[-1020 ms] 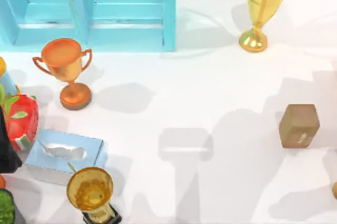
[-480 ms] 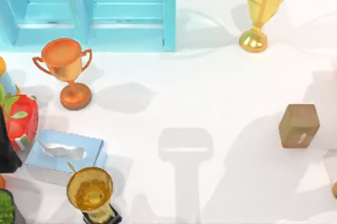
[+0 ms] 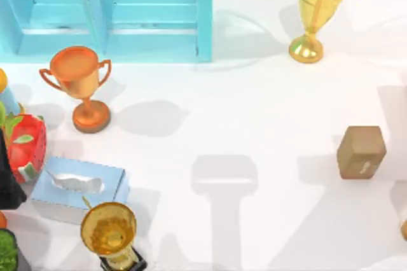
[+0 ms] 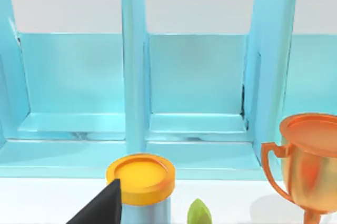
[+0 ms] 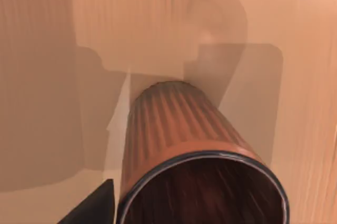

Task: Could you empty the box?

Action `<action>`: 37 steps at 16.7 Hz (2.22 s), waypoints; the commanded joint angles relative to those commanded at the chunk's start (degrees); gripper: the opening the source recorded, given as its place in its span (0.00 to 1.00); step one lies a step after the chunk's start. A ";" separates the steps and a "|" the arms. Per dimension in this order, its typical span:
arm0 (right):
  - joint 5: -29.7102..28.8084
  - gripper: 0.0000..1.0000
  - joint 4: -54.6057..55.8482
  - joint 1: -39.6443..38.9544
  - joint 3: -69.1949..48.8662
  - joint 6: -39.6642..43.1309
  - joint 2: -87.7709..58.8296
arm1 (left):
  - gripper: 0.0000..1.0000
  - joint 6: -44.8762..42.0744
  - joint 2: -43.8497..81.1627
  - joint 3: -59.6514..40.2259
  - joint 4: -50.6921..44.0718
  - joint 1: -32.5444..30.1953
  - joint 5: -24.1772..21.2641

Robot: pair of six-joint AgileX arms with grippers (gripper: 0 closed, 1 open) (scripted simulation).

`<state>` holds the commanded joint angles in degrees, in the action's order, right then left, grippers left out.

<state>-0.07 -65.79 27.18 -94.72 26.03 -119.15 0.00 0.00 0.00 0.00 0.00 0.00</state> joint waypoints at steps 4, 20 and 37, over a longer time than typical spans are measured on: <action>-0.02 1.00 5.23 0.48 4.12 0.36 -1.03 | 1.00 0.00 0.00 0.00 0.00 0.00 0.00; -0.01 0.10 5.41 0.51 4.24 0.39 -1.09 | 1.00 0.00 0.00 0.00 0.00 0.00 0.00; 0.51 0.00 -5.13 0.02 -2.66 -0.55 -0.93 | 1.00 0.00 0.00 0.00 0.00 0.00 0.00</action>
<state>0.44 -70.92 27.20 -97.37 25.48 -120.08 0.00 0.00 0.00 0.00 0.00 0.00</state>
